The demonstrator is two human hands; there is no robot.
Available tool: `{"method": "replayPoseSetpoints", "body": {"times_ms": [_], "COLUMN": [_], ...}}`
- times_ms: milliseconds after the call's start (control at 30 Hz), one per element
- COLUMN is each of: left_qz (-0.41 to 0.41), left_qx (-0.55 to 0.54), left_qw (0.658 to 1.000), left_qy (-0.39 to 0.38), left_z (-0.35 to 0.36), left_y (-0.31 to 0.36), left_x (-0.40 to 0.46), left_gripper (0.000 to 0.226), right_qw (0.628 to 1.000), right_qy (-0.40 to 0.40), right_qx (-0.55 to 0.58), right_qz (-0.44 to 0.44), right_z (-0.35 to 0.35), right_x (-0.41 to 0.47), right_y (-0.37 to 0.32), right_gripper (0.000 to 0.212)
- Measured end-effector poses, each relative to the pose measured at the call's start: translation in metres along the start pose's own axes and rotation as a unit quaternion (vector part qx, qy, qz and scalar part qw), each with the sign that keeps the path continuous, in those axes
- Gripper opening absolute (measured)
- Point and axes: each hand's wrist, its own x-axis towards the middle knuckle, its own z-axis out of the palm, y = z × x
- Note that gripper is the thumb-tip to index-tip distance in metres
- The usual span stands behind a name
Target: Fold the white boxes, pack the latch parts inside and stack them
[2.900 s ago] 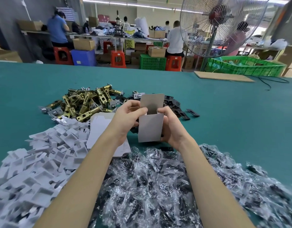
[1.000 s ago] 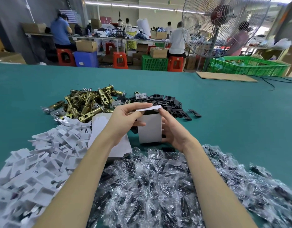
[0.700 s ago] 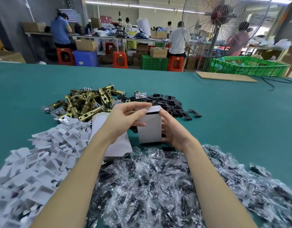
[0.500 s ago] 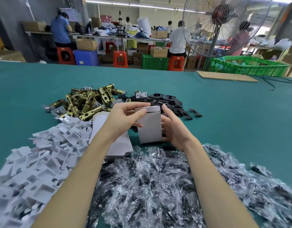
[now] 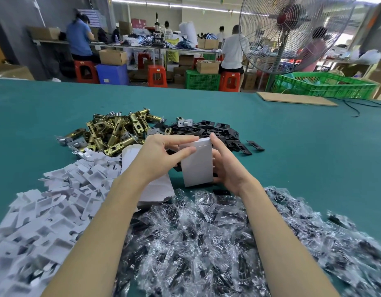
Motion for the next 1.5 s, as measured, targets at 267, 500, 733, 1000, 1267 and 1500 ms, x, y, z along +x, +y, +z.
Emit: {"method": "replayPoseSetpoints", "body": {"times_ms": [267, 500, 733, 1000, 1267, 1500], "left_qz": [0.046, 0.047, 0.005, -0.049, -0.224, -0.247], "left_qx": [0.002, -0.017, -0.016, -0.008, -0.237, -0.177], "left_qw": [0.997, 0.998, 0.998, 0.998, 0.933, 0.95], "left_qy": [0.063, -0.029, -0.052, -0.041, 0.152, 0.076], "left_z": [0.007, 0.026, 0.025, 0.02, 0.01, 0.012], "left_y": [-0.003, -0.002, 0.0, -0.001, 0.0, -0.007], "left_x": [0.0, 0.004, 0.003, 0.002, 0.012, 0.017], "left_gripper": [0.023, 0.029, 0.031, 0.026, 0.014, 0.035], "right_qw": [0.98, 0.958, 0.974, 0.963, 0.993, 0.956], "right_qy": [0.131, 0.14, 0.089, -0.014, -0.041, 0.21], "right_qx": [-0.122, -0.114, -0.086, -0.26, 0.029, 0.195], "right_qz": [-0.087, -0.224, -0.191, -0.068, -0.109, -0.067], "right_z": [0.013, 0.002, -0.002, -0.027, -0.029, -0.05], "right_x": [0.002, 0.0, -0.001, -0.007, -0.012, -0.007], "right_y": [-0.011, -0.013, -0.013, -0.003, -0.013, -0.01], "right_gripper": [0.065, 0.027, 0.029, 0.04, 0.044, 0.033]}}
